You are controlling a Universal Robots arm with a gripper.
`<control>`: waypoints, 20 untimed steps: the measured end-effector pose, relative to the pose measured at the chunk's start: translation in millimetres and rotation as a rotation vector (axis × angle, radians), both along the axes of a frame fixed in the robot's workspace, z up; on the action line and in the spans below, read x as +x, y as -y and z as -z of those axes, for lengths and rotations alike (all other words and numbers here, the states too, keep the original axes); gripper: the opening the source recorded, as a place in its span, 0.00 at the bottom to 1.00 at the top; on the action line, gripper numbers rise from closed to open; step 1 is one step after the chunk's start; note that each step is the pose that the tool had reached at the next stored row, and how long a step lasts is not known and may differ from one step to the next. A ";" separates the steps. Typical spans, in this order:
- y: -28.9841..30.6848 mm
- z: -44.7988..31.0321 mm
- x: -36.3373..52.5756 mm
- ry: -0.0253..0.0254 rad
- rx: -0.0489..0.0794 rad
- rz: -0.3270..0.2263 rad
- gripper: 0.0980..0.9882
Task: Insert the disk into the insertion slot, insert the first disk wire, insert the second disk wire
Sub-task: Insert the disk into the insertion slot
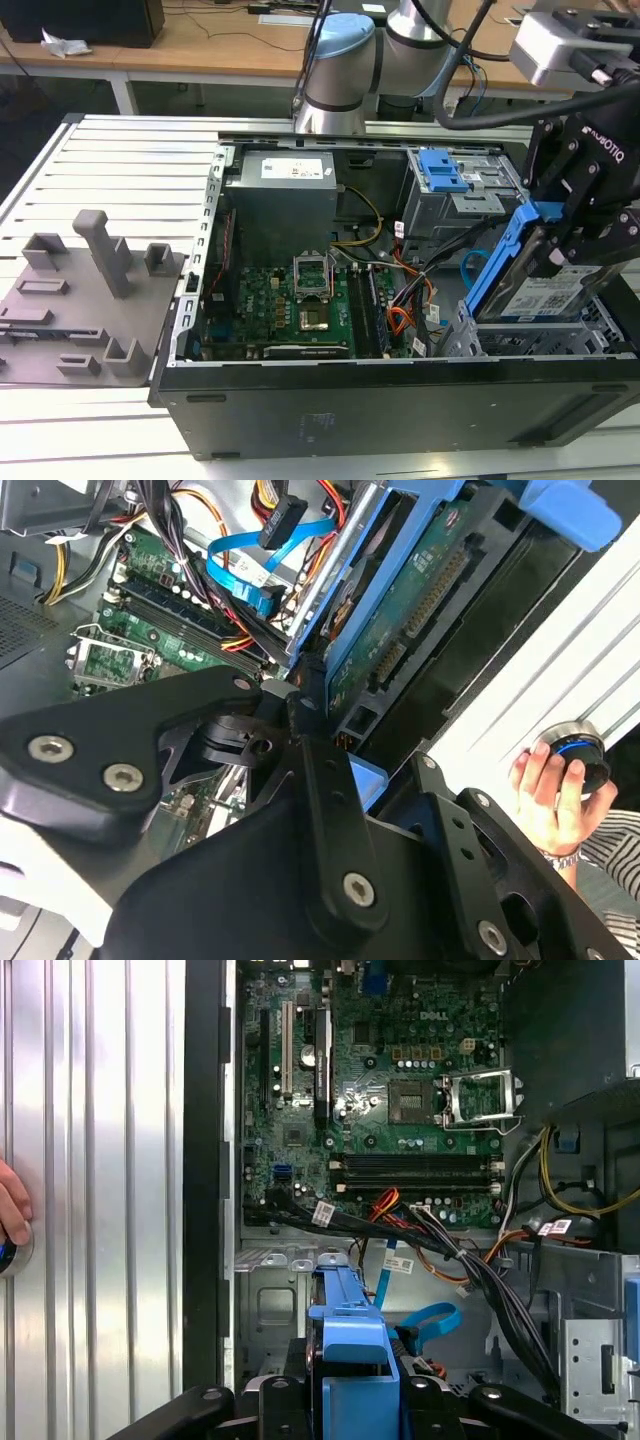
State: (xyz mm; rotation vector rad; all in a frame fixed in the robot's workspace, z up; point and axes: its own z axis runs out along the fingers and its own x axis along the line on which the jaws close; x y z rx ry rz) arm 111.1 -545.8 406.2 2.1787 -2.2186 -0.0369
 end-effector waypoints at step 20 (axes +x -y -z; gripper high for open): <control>0.0 29.4 0.0 0.0000 0.000 0.000 0.30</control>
